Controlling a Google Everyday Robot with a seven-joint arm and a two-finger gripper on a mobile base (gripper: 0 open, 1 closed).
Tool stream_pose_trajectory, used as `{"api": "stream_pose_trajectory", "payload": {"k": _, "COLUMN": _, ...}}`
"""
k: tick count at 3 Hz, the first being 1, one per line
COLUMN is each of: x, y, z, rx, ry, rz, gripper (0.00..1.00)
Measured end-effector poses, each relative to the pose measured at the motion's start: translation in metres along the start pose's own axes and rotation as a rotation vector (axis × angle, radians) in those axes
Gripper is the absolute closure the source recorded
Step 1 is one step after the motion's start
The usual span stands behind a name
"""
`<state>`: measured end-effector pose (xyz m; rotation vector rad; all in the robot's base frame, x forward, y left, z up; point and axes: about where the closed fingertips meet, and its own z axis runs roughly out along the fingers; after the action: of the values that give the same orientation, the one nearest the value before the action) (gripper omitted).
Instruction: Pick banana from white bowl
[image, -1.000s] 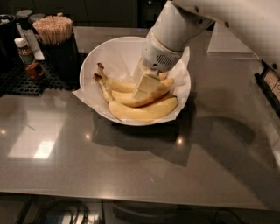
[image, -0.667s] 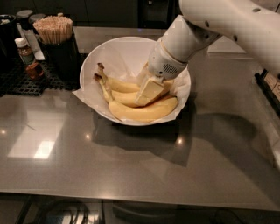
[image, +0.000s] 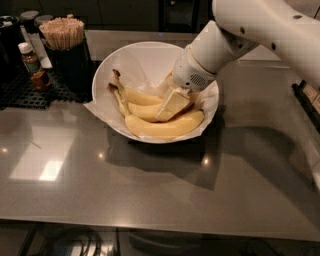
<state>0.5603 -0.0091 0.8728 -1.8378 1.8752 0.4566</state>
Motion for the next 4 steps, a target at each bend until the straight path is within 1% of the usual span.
{"api": "stream_pose_trajectory", "payload": {"k": 1, "x": -0.001, "y": 0.0, "z": -0.002, "rx": 0.002, "ry": 0.001, "rz": -0.002, "gripper": 0.46}}
{"api": "stream_pose_trajectory", "payload": {"k": 2, "x": -0.011, "y": 0.013, "z": -0.007, "rx": 0.048, "ry": 0.029, "rz": -0.026, "gripper": 0.46}}
{"api": "stream_pose_trajectory", "payload": {"k": 3, "x": -0.018, "y": 0.028, "z": -0.013, "rx": 0.1, "ry": 0.059, "rz": -0.031, "gripper": 0.46}}
{"api": "stream_pose_trajectory", "payload": {"k": 4, "x": -0.016, "y": 0.037, "z": -0.016, "rx": 0.131, "ry": 0.065, "rz": -0.014, "gripper": 0.45}}
